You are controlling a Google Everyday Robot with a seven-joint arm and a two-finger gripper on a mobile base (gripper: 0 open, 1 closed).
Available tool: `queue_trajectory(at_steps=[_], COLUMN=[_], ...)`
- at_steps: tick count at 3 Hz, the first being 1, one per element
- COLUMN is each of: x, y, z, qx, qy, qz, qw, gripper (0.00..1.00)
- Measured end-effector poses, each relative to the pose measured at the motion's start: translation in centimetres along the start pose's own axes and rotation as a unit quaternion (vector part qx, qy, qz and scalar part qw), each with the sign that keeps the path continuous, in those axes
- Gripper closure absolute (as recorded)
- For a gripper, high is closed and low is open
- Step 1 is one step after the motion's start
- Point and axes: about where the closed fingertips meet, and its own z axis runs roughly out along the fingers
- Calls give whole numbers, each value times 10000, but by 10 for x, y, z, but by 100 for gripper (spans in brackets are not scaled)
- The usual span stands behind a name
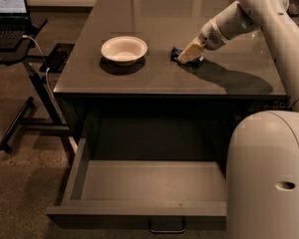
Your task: Place rxbar blueberry into top drawer
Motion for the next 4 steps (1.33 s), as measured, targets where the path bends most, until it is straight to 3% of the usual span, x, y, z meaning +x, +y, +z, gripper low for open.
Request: queue_trajectory(at_steps=[1,3,4], x=[0,4,5], y=[0,5,17], z=[0,-6,-34], qx=[0,23,145], qy=[0,113,105], qz=[0,-18,-123], qw=[10000,9999,9998], gripper=[100,100,100])
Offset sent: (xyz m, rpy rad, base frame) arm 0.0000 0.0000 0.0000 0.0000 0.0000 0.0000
